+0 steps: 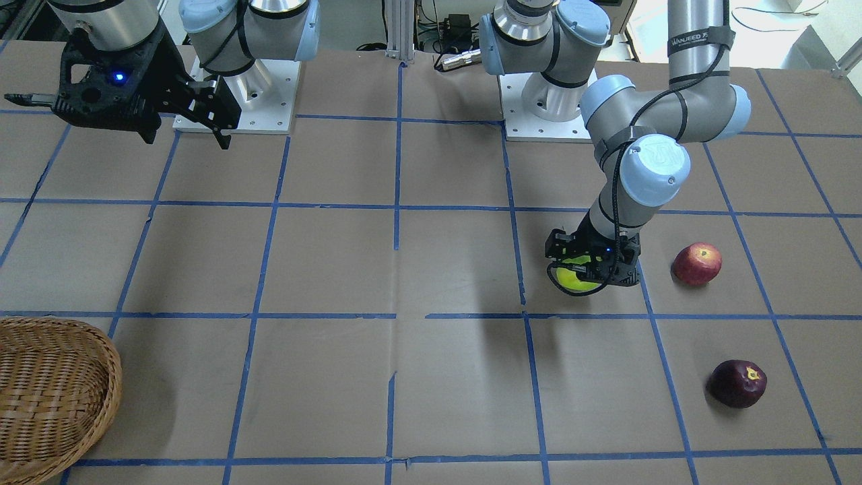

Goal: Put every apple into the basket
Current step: 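Carry the green apple to the table center and release it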

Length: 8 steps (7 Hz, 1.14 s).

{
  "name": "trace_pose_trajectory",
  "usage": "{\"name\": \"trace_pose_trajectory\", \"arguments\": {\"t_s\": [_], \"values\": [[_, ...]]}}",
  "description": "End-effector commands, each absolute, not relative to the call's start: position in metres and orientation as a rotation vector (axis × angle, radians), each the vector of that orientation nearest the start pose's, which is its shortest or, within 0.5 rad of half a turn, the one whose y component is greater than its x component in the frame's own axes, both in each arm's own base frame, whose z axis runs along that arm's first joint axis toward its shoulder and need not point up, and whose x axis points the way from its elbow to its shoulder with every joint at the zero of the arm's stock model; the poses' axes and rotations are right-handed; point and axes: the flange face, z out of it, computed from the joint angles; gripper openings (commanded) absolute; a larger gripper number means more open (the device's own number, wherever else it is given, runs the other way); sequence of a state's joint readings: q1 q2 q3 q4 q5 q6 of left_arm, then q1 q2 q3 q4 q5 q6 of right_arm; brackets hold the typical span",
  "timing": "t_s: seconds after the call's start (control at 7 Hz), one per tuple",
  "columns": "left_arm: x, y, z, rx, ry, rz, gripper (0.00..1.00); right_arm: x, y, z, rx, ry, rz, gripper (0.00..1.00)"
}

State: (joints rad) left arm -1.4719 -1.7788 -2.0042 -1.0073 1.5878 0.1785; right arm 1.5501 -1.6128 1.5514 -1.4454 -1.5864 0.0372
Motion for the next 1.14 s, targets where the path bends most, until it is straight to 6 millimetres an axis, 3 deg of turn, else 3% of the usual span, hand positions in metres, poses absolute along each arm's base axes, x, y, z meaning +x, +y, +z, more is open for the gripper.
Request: {"name": "trace_pose_trajectory", "arguments": {"t_s": [0.0, 0.14, 0.29, 0.43, 0.57, 0.71, 0.86, 1.0], "values": [[-0.216, -0.513, 0.249, -0.175, 3.191, 0.141, 0.34, 0.120, -0.472, 0.505, 0.106, 3.154, 0.085, 1.00], [-0.284, -0.514, 0.244, -0.298, 3.242, 0.106, 0.34, 0.116, -0.474, 0.503, 0.118, 3.154, 0.087, 1.00], [-0.340, -0.506, 0.231, -0.366, 3.260, 0.070, 0.35, 0.115, -0.478, 0.505, 0.118, 3.156, 0.034, 1.00], [-0.355, -0.506, 0.213, -0.349, 3.245, 0.091, 0.36, 0.114, -0.481, 0.503, 0.114, 3.161, 0.003, 1.00], [-0.356, -0.507, 0.203, -0.341, 3.236, 0.099, 0.62, 0.114, -0.481, 0.499, 0.102, 3.160, 0.015, 1.00], [-0.357, -0.513, 0.205, -0.339, 3.255, 0.039, 1.00, 0.114, -0.483, 0.482, 0.094, 3.158, 0.070, 1.00], [-0.354, -0.519, 0.218, -0.337, 3.274, -0.013, 1.00, 0.115, -0.491, 0.454, 0.091, 3.151, 0.157, 1.00], [-0.337, -0.537, 0.244, -0.385, 3.280, -0.057, 1.00, 0.114, -0.501, 0.430, 0.101, 3.151, 0.234, 1.00]]}}
